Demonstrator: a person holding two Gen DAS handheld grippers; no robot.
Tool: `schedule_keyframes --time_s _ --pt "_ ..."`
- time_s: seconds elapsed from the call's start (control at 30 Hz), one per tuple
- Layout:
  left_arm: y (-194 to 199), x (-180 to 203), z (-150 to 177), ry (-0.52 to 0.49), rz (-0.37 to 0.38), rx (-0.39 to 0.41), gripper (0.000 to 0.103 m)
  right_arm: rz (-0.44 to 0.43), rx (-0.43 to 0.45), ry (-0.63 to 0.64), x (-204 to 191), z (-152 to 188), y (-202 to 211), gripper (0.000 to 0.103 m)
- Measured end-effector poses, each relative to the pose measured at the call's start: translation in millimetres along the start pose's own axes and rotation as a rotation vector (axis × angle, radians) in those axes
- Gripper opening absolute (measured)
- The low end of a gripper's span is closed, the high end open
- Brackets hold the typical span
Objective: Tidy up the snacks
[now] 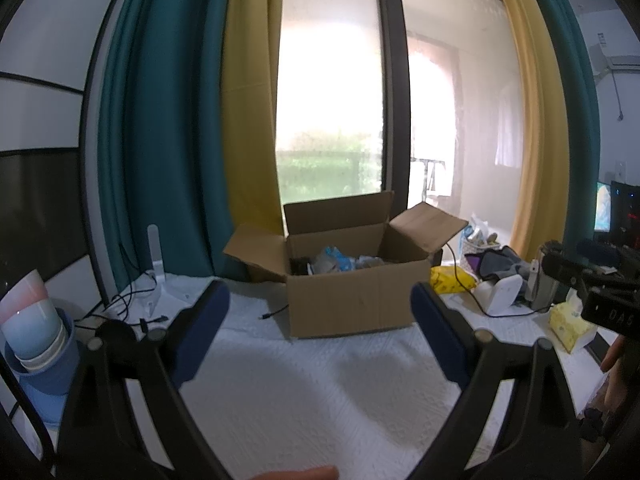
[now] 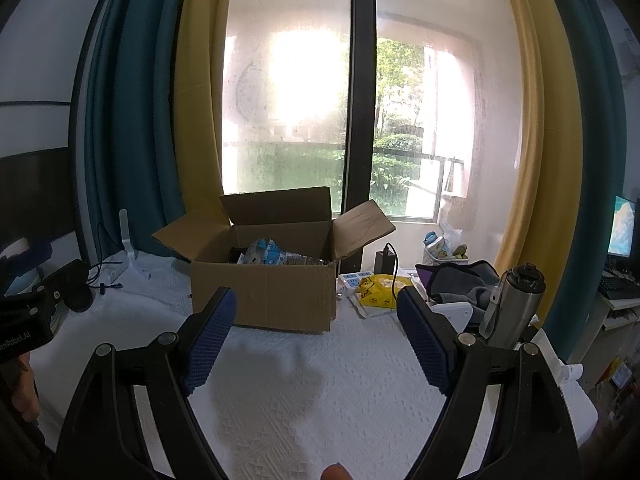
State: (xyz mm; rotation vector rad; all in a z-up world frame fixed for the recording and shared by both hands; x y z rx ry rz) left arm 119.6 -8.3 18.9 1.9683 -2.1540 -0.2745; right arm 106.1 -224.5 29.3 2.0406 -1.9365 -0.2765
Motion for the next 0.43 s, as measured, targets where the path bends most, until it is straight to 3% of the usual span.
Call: schedule_keyframes --time_s 0.43 --pt "-8.2 -0.6 3.1 0.009 0.012 0.018 0.093 -0.004 -0.001 0.008 1.8 0.9 -2.6 0.085"
Point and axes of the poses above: each gripper's, at about its wrist camera, not at the fingertips, and y roughly against the way its jaws point, x to its right, z to its underside, the point moved 4 cm from there along -y, roughly the way its jaws point, and after that the axes turned 4 degrees about -x, right-handed, at the moved point
